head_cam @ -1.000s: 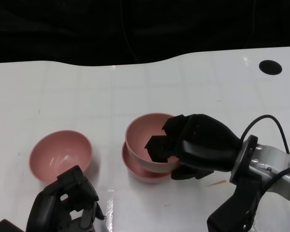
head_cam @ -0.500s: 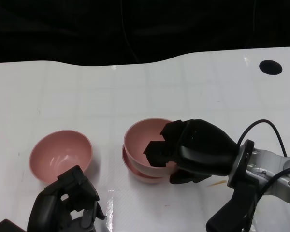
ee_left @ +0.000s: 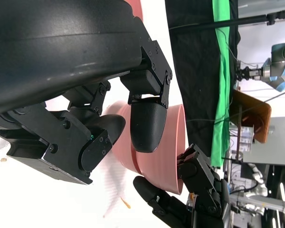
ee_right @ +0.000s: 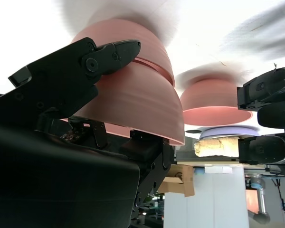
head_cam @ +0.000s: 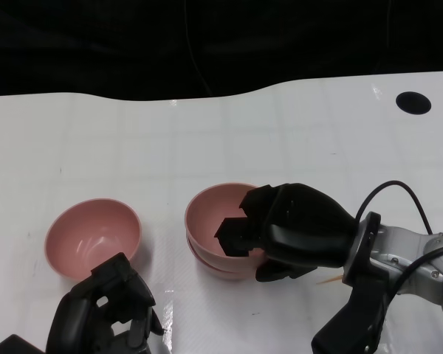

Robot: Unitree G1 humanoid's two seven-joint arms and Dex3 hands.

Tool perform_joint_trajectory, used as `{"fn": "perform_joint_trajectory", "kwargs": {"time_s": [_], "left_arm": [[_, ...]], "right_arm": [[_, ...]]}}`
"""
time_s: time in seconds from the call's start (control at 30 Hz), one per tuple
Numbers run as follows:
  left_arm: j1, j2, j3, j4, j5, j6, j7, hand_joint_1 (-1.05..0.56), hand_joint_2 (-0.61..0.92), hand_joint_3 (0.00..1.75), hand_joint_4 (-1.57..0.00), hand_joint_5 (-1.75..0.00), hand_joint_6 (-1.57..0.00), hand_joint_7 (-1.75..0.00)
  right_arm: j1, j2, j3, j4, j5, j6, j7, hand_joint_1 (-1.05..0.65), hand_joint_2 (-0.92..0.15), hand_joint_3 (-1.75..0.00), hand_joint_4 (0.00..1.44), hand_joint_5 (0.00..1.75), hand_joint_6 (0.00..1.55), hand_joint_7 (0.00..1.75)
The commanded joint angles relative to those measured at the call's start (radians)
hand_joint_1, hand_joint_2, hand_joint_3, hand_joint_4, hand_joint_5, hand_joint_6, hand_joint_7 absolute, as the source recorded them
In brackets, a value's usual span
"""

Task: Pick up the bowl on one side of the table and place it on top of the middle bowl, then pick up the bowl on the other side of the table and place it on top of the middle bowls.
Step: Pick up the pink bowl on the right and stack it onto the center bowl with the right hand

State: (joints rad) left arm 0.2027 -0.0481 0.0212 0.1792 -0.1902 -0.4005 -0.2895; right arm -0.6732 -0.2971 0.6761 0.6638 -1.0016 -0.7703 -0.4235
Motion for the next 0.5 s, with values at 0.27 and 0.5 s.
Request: {"fn": "perform_joint_trajectory", "kwargs": {"time_s": [0.27, 0.5], "left_arm": [[0.010, -0.001, -0.002, -0.001, 0.001, -0.002, 0.012, -0.01, 0.57, 1.23, -0.79, -1.75, -0.74, -1.62], [0.006, 0.003, 0.001, 0.009, -0.001, -0.012, 0.007, 0.00, 0.57, 1.22, -0.79, -1.75, -0.74, -1.61]], "right_arm": [[-0.061, 0.010, 0.029, 0.058, -0.043, 0.006, -0.092, -0.16, -0.85, -0.15, 0.79, 1.75, 0.58, 1.61], [-0.085, 0.023, 0.055, 0.102, -0.067, 0.014, -0.147, -0.16, -0.85, -0.14, 0.79, 1.75, 0.56, 1.66]]}}
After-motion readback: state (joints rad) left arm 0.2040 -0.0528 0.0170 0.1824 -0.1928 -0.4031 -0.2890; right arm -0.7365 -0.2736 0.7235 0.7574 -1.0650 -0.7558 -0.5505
